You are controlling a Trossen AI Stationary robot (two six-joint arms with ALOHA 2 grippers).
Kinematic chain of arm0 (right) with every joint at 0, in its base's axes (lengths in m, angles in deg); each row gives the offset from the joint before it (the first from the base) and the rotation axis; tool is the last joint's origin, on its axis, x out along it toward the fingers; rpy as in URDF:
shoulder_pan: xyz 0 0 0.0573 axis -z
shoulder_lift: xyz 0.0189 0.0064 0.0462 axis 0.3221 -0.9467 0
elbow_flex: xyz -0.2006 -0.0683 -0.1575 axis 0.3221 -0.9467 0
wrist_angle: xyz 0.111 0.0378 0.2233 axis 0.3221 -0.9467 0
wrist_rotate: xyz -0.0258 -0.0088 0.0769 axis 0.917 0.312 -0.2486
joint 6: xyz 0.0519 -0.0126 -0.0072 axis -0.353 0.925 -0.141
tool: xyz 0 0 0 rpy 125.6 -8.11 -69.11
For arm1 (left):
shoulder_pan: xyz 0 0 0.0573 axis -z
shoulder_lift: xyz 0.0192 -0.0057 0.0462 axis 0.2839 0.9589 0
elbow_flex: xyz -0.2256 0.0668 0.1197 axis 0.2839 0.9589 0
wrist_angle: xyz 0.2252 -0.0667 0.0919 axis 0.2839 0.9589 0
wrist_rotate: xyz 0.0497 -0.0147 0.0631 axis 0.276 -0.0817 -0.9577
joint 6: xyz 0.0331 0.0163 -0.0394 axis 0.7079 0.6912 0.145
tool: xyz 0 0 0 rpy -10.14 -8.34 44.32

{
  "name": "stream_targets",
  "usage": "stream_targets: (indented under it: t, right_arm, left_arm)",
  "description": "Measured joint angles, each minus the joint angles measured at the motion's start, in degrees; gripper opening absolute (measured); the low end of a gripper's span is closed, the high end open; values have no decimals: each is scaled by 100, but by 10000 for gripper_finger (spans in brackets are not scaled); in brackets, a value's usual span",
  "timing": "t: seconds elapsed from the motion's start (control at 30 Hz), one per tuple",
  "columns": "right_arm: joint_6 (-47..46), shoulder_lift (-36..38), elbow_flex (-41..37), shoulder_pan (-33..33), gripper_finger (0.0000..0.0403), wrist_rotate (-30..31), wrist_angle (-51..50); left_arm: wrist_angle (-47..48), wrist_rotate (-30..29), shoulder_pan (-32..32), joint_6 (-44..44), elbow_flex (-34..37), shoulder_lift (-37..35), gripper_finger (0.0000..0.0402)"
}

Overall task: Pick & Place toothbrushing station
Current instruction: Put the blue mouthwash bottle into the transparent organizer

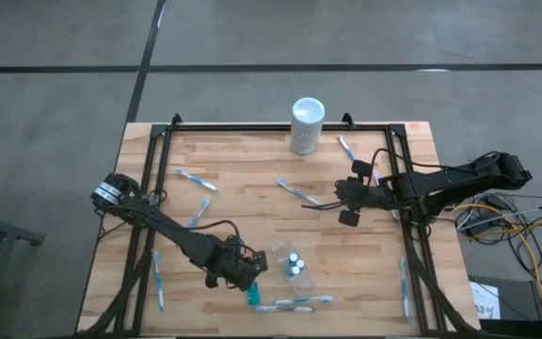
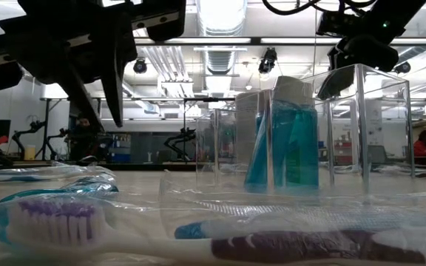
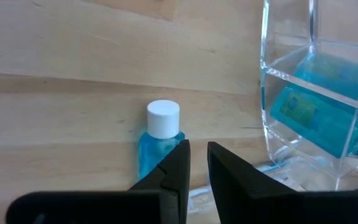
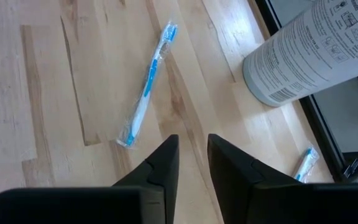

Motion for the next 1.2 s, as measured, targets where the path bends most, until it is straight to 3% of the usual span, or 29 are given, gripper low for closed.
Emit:
stream_targets:
  t: [0.13, 0.47, 1.2]
  right_arm:
    - [7, 0, 0, 0, 73, 0, -2]
    - [13, 0, 0, 0, 72, 0, -4]
    - [10, 0, 1, 1, 68, 0, -2]
  left_arm:
    - [-1, -27, 2, -156, 1, -2, 77]
    - [-62, -191, 2, -159, 1, 130, 171]
    - [-273, 27, 2, -197, 1, 768, 174]
